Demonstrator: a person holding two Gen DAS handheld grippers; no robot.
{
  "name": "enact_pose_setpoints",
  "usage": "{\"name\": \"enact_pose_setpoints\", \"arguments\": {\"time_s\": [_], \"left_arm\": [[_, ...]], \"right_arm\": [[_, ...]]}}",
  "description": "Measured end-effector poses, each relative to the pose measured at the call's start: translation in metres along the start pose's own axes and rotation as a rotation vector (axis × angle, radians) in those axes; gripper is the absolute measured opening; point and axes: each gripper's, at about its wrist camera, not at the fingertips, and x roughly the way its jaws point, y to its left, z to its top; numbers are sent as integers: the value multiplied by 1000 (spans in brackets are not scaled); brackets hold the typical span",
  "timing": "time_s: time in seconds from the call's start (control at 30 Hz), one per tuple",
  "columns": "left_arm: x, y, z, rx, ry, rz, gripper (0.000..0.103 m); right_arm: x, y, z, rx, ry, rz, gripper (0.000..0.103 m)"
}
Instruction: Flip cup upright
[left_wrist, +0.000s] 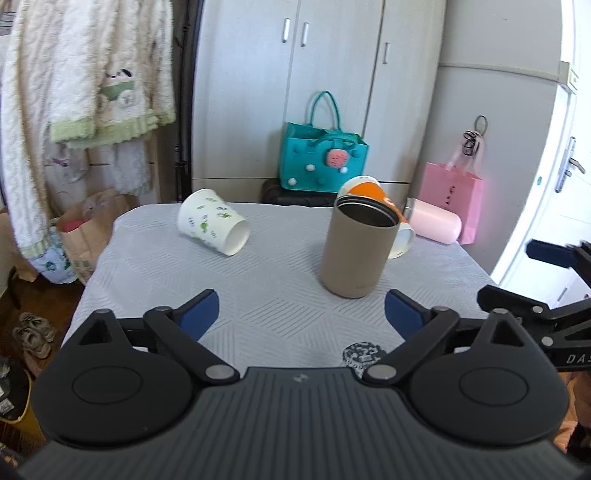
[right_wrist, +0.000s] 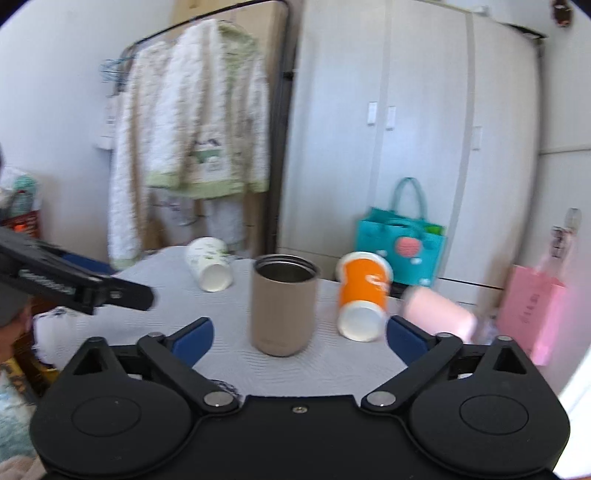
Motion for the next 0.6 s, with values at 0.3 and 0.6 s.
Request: {"name": "enact_pose_setpoints", "arguments": {"time_s": [0.3,0.6], "left_arm": [[-9,-7,-12,27,20,86,103],[-15,-13,-24,23,21,121,103]], "right_arm": [[-5,0,-14,130,52,-128,103],[-14,5,-24,151,91,-178,103]]}}
